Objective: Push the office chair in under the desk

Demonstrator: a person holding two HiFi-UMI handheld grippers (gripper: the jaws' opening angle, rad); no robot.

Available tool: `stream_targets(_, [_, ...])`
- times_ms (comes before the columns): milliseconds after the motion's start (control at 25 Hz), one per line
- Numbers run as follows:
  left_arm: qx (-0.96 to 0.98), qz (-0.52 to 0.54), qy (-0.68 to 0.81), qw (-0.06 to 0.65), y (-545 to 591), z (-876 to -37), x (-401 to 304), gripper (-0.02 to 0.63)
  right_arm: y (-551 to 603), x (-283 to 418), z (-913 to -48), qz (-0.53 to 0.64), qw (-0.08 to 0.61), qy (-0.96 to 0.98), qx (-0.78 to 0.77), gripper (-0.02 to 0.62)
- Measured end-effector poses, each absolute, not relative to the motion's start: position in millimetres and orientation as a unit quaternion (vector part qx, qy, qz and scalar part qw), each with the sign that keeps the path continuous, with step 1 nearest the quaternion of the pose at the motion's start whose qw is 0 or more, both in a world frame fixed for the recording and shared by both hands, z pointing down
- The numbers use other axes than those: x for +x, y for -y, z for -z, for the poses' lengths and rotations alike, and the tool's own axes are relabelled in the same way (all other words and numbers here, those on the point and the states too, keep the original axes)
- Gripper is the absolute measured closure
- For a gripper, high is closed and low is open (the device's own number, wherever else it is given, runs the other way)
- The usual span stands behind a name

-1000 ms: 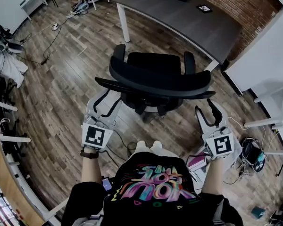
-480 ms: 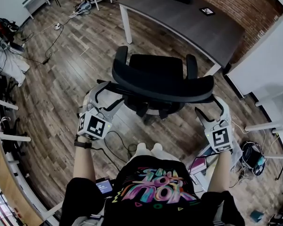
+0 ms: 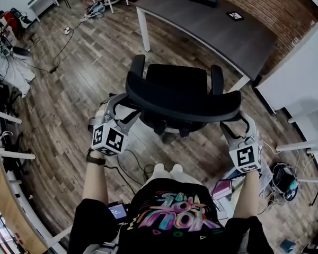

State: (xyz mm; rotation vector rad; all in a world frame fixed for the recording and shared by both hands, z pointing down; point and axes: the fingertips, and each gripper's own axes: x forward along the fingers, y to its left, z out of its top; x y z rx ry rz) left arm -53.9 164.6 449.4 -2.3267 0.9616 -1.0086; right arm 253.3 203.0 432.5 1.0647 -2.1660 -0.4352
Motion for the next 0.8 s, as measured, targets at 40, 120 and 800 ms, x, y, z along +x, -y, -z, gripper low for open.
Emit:
stream_targets(40, [-0.839, 0.364, -0.344, 0.213, -164, -449, -53, 0.318, -202, 254, -433, 0.169, 0.335, 0.833, 0.407, 0.333])
stream_targets(120, [-0.840, 0.368, -0.339, 0.210, -162, -450, -52, 0.322, -201, 256, -433, 0.163, 0.336, 0.834, 0.406, 0.333])
stream_targets(800, [-0.830, 0.376, -0.359, 0.203, -139, -452, -48, 0.324, -182, 259, -428, 0.167, 0.303, 0.853, 0.391, 0.342])
